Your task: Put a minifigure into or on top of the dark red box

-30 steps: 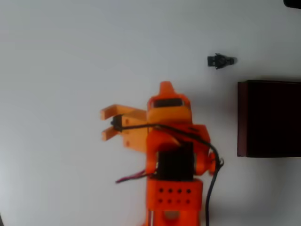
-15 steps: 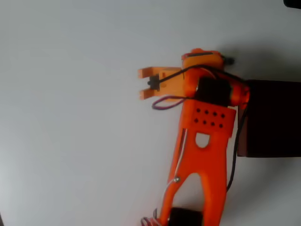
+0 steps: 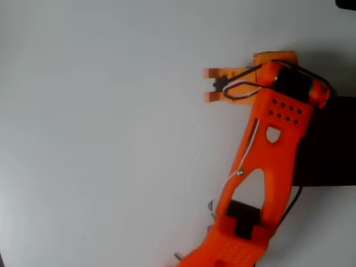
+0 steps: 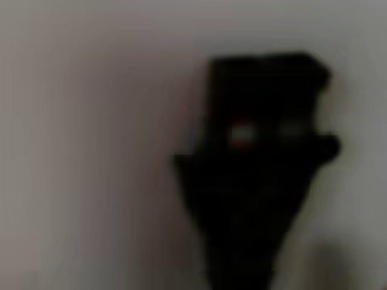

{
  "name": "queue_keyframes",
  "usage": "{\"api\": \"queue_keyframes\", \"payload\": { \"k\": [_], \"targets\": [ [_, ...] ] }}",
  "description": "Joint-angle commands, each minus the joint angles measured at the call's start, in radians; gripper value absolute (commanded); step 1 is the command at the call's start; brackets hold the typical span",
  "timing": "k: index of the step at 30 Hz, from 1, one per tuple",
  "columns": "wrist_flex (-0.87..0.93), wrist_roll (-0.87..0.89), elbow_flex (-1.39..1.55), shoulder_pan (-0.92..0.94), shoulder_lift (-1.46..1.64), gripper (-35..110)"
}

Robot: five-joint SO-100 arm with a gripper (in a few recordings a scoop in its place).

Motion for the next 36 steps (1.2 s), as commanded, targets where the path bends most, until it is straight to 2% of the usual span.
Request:
{"api": "queue_keyframes", "payload": {
  "k": [1,4,7,21,26,30,36],
  "targets": [
    [0.167,-0.037,-0.382,0.005,-0.155,17],
    [0.393,-0.041,-1.012,0.009,-0.483,17],
    [0.354,-0.049,-0.896,0.018,-0.451,17],
    [0.374,-0.043,-0.920,0.032,-0.456,17],
    [0.365,-0.015,-0.890,0.012,-0.364,17],
    [0.291,0.003,-0.825,-0.028,-0.268,17],
    [0.147,0.048,-0.784,-0.083,-0.319,17]
  ]
}}
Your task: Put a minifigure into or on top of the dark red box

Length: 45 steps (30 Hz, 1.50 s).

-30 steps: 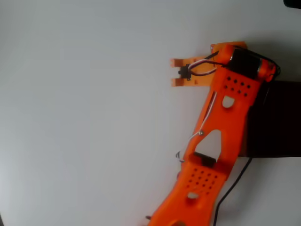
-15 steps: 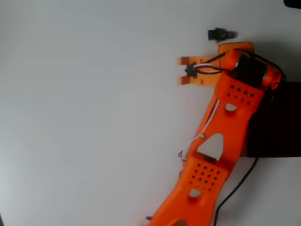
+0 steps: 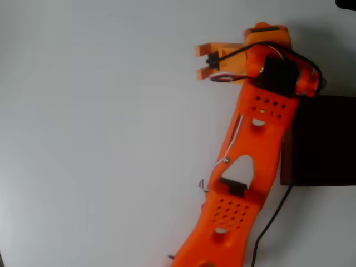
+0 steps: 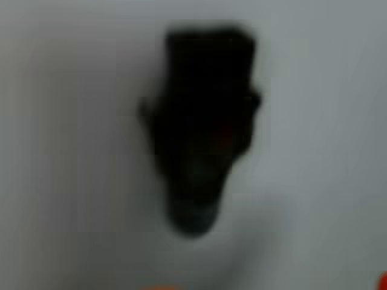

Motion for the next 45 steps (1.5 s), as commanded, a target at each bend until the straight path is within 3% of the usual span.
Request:
{"api": "queue_keyframes", "payload": {
  "k": [1,10,23,28,35,45],
  "targets": [
    [-0.075,0.038,0.003,-0.014,0.017,17],
    [-0.175,0.054,0.118,0.000,-0.025,17],
    [-0.167,0.035,0.170,0.012,-0.044,16],
    [-0.164,0.048,0.173,0.014,-0.041,7],
    [-0.091,0.066,0.175,0.017,-0.038,0],
    [0.112,0.259,0.103,0.124,-0.080,0]
  ]
}}
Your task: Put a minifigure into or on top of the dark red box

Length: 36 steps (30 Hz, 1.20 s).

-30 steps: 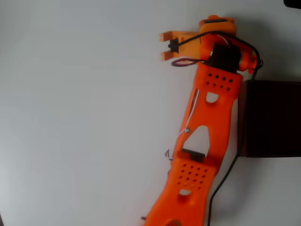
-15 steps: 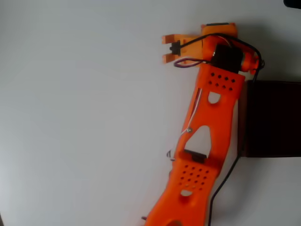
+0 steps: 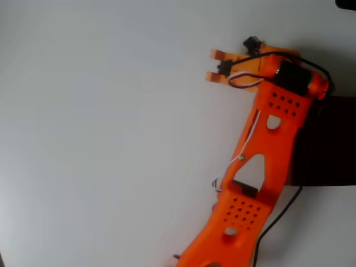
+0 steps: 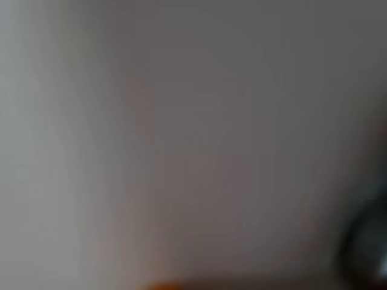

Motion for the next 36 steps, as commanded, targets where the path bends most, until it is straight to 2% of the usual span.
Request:
{"api": "queue_keyframes", "payload": {
  "k": [1,3,7,13,18,21,26,36],
  "targets": [
    [0.133,0.054,-0.158,0.034,-0.040,0],
    [0.192,0.066,-0.319,0.032,-0.086,3],
    [0.184,0.124,-0.310,-0.008,0.051,10],
    [0.123,0.437,-0.236,-0.002,0.144,20],
    [0.048,0.724,-0.100,-0.037,0.156,23],
    [0.034,0.834,-0.104,-0.054,0.109,23],
    [0.020,0.900,-0.091,-0.043,0.080,23],
    [-0.032,0.900,-0.060,-0.063,0.040,24]
  ]
}}
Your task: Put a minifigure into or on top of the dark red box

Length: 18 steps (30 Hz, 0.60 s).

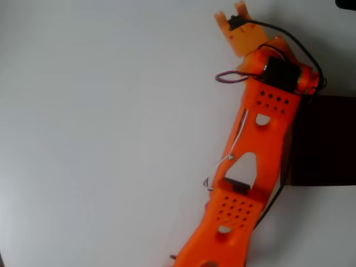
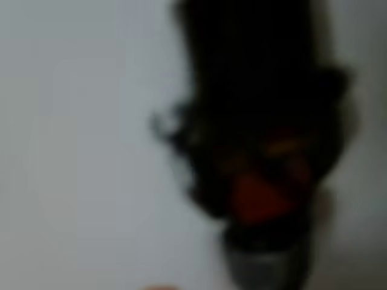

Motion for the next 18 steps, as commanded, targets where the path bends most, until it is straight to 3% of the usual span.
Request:
{"api": "queue_keyframes", "payload": {
  "k": [1,10,18],
  "targets": [
    [-0.014,0.012,0.028,-0.003,0.025,24],
    [-0.049,0.018,0.052,-0.011,-0.011,22],
    [-0.035,0.040,0.066,-0.002,-0.011,9]
  ]
}}
